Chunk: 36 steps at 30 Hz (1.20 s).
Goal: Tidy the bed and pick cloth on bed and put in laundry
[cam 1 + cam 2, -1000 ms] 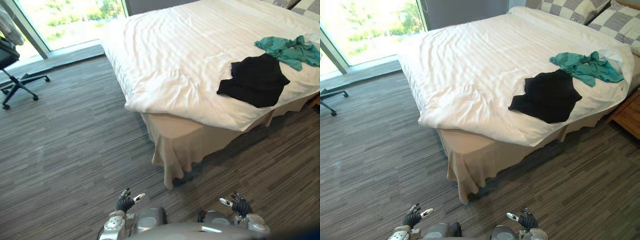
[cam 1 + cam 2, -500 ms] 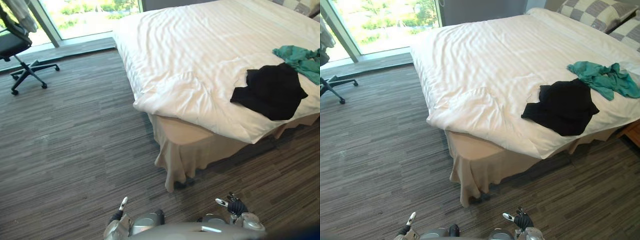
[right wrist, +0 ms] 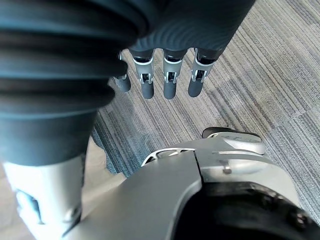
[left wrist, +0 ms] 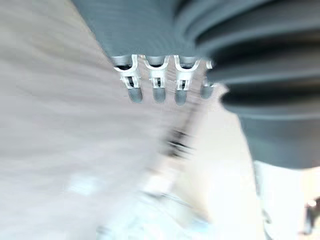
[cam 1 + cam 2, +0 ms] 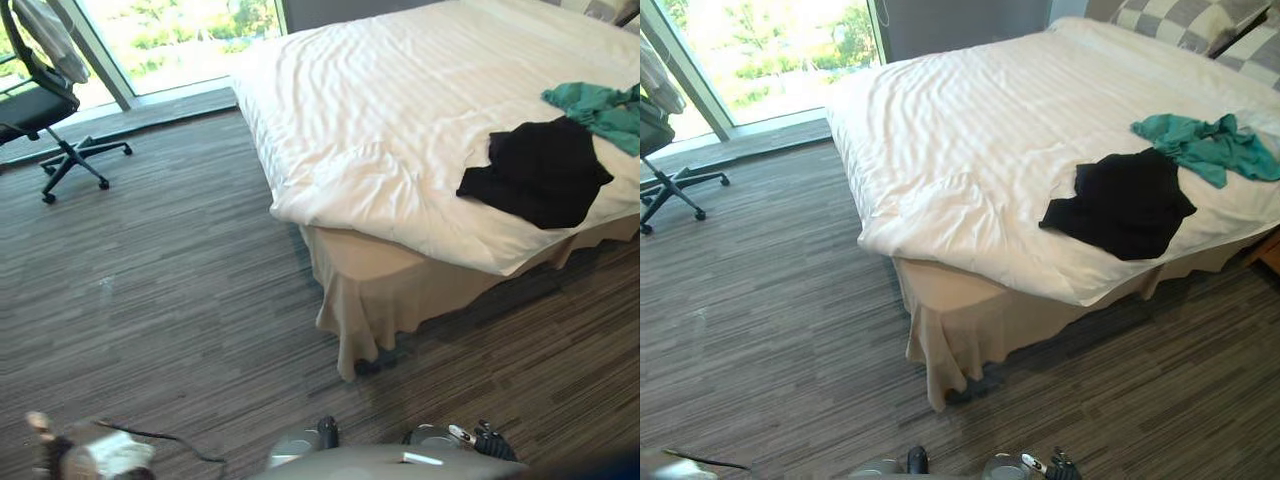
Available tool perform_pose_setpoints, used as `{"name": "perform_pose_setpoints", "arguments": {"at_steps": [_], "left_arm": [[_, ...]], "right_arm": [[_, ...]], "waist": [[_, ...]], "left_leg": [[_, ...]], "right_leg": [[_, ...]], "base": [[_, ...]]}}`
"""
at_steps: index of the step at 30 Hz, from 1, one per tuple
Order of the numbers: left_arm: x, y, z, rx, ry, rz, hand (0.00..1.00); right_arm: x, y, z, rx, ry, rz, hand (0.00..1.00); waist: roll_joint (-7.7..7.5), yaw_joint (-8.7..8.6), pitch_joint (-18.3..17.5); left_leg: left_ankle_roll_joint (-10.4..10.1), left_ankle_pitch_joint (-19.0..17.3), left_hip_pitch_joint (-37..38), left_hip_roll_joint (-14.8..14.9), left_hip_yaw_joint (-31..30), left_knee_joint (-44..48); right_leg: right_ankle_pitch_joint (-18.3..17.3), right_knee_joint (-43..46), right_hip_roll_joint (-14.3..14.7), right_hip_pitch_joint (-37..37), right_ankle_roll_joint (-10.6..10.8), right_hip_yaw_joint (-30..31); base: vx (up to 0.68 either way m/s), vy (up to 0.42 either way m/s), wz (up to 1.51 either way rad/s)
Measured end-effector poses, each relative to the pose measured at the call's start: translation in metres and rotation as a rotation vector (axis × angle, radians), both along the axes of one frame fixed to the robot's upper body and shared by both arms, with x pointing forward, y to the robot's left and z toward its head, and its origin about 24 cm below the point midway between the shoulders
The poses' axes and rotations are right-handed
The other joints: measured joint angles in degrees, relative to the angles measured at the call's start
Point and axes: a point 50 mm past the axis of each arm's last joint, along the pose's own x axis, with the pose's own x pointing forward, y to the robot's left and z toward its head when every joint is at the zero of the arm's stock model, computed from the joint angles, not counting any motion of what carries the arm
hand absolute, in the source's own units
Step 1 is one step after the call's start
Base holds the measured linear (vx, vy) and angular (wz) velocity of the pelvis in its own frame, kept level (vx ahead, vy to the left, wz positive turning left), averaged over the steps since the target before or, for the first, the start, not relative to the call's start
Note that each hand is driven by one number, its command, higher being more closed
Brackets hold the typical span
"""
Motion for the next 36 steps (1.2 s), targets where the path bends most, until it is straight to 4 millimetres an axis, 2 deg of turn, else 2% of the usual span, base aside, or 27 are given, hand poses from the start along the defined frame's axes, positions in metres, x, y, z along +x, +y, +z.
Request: {"name": "perform_pose_setpoints", "arguments": {"at_steps": [1, 2, 4, 5, 7, 8, 10, 11, 13, 14, 15, 16, 19, 25, 28, 31, 33, 36], "left_arm": [[0.003, 0.018, 0.028, 0.128, 0.044, -0.013, 0.00], [0.007, 0.023, 0.040, 0.176, 0.055, -0.023, 0.00], [0.026, 0.036, 0.078, 0.331, 0.082, -0.074, 0.00], [0.037, 0.041, 0.098, 0.406, 0.097, -0.104, 0.00], [0.076, 0.043, 0.154, 0.634, 0.163, -0.217, 0.00], [0.086, 0.041, 0.167, 0.696, 0.183, -0.250, 0.00], [0.127, 0.019, 0.217, 0.961, 0.287, -0.397, 0.00], [0.137, 0.011, 0.228, 1.034, 0.310, -0.436, 0.00], [0.171, -0.034, 0.264, 1.344, 0.422, -0.548, 0.00], [0.177, -0.045, 0.271, 1.410, 0.431, -0.562, 0.00], [0.189, -0.069, 0.280, 1.537, 0.463, -0.594, 0.00], [0.200, -0.090, 0.284, 1.642, 0.504, -0.628, 0.00], [0.219, -0.125, 0.288, 1.785, 0.562, -0.712, 0.00], [0.245, -0.156, 0.286, 1.859, 0.669, -0.787, 0.00], [0.262, -0.162, 0.280, 1.888, 0.812, -0.799, 0.00], [0.275, -0.161, 0.271, 1.909, 0.995, -0.787, 0.00], [0.280, -0.159, 0.265, 1.912, 1.093, -0.775, 0.00], [0.285, -0.156, 0.273, 1.885, 1.148, -0.713, 0.00]], "right_arm": [[-0.004, -0.001, 0.000, -0.002, 0.001, -0.014, 0.00], [-0.006, -0.001, 0.001, -0.003, 0.001, -0.023, 0.00], [-0.013, -0.003, 0.001, -0.007, 0.005, -0.052, 0.00], [-0.014, -0.004, 0.001, -0.008, 0.003, -0.054, 0.00], [-0.016, -0.002, 0.001, 0.000, 0.001, -0.066, 0.00], [-0.016, -0.002, 0.001, 0.002, -0.002, -0.074, 0.00], [-0.014, 0.000, 0.001, 0.016, -0.031, -0.090, 0.00], [-0.014, 0.000, 0.001, 0.021, -0.035, -0.089, 0.00], [-0.013, 0.001, 0.001, 0.038, -0.046, -0.099, 0.00], [-0.013, 0.001, 0.002, 0.040, -0.051, -0.103, 0.00], [-0.013, -0.001, 0.002, 0.044, -0.060, -0.126, 0.00], [-0.014, -0.003, 0.003, 0.047, -0.066, -0.144, 0.00], [-0.013, -0.005, 0.003, 0.058, -0.080, -0.156, 0.00], [-0.015, -0.008, 0.004, 0.073, -0.092, -0.179, 0.00], [-0.007, -0.012, 0.008, 0.065, -0.137, -0.167, 0.00], [0.000, -0.013, 0.011, 0.061, -0.167, -0.155, 0.00], [0.000, -0.014, 0.011, 0.056, -0.175, -0.153, 0.00], [0.002, -0.018, 0.013, 0.045, -0.190, -0.148, 0.00]], "waist": [[0.79, 0.60, -0.1], [0.75, 0.91, -0.2], [0.98, 1.84, -0.7], [0.99, 2.13, -0.8], [0.51, 2.87, -1.0], [0.33, 2.89, -1.1], [0.12, 3.08, -1.2], [0.10, 3.07, -1.2], [-0.01, 2.84, -1.3], [-0.06, 2.74, -1.3], [-0.10, 2.25, -1.2], [-0.14, 1.10, -1.2], [-0.20, -0.90, -1.2], [-0.63, -3.51, -0.5], [-0.26, -4.77, 1.1], [0.11, -6.02, 3.8], [0.27, -6.97, 4.3], [0.47, -8.51, 6.7]], "left_leg": [[-0.1, -0.1, 0.0, 0.1, 0.1, 0.2], [-0.3, -0.1, 0.0, 0.1, 0.1, 0.3], [0.0, 0.0, -0.1, 0.3, -0.2, 1.2], [-0.1, 0.0, -0.3, 0.3, -0.5, 1.5], [-0.4, -0.2, -0.1, 0.5, -0.8, 2.1], [-0.5, -0.3, 0.0, 0.5, -0.8, 2.1], [-0.9, -0.8, 0.0, 1.0, -0.3, 2.1], [-1.0, -0.9, 0.0, 1.1, 0.0, 2.1], [-0.9, -1.0, -0.2, 1.6, 1.9, 2.3], [-0.8, -1.2, -0.5, 1.6, 2.3, 2.7], [-0.5, -2.0, -0.8, 1.6, 2.6, 3.4], [-0.3, -2.4, -0.9, 1.6, 3.7, 3.8], [0.1, -3.3, -2.0, 1.6, 5.7, 5.2], [0.1, -3.4, -2.4, 1.9, 8.5, 6.0], [0.2, -3.4, -4.3, 2.2, 10.1, 6.2], [0.2, -3.4, -5.0, 2.2, 11.3, 6.0], [0.5, -3.2, -6.8, 2.1, 12.0, 6.0], [1.2, -2.7, -8.6, 1.8, 13.3, 6.0]], "right_leg": [[-0.2, 0.0, 0.0, 0.1, 0.0, -0.2], [-0.2, 0.1, 0.1, 0.2, -0.1, -0.2], [-0.2, 0.1, 0.1, 0.4, -0.3, -0.7], [-0.2, -0.1, 0.2, 0.8, -0.3, -1.2], [-0.2, -1.2, 0.6, 2.0, -0.3, -1.3], [-0.2, -1.6, 0.8, 2.2, -0.4, -1.3], [0.4, -2.8, 1.4, 2.5, -0.8, -1.0], [0.7, -3.0, 1.5, 2.5, -0.9, -0.8], [2.1, -4.3, 2.2, 2.3, -1.5, 1.4], [2.2, -4.5, 2.2, 2.0, -1.4, 1.9], [2.4, -4.9, 2.2, 1.8, -1.3, 2.4], [2.5, -4.9, 2.2, 1.5, -1.2, 3.5], [2.9, -4.9, 2.1, -0.4, -1.0, 6.2], [3.7, -4.5, 2.2, -2.1, -0.9, 9.3], [4.5, -3.7, 2.7, -5.5, -1.0, 11.4], [5.0, -3.2, 2.9, -7.4, -0.7, 13.1], [5.3, -2.3, 2.8, -10.1, -0.4, 14.2], [5.9, -1.4, 2.6, -13.1, -0.1, 15.3]], "base": [[0.13, -0.038, 0.05], [0.14, -0.038, 0.05], [0.18, -0.042, 0.16], [0.23, -0.063, 0.31], [0.16, -0.052, 0.25], [0.10, -0.038, 0.07], [0.08, -0.027, -0.08], [0.06, -0.008, -0.23], [0.05, 0.020, -0.38], [0.05, 0.027, -0.43], [0.03, 0.035, -0.38], [0.01, 0.038, -0.39], [-0.01, 0.046, -0.49], [-0.02, 0.030, -0.27], [-0.10, 0.019, -0.32], [-0.10, 0.028, -0.26], [-0.10, 0.031, -0.33], [-0.08, 0.031, -0.23]]}}
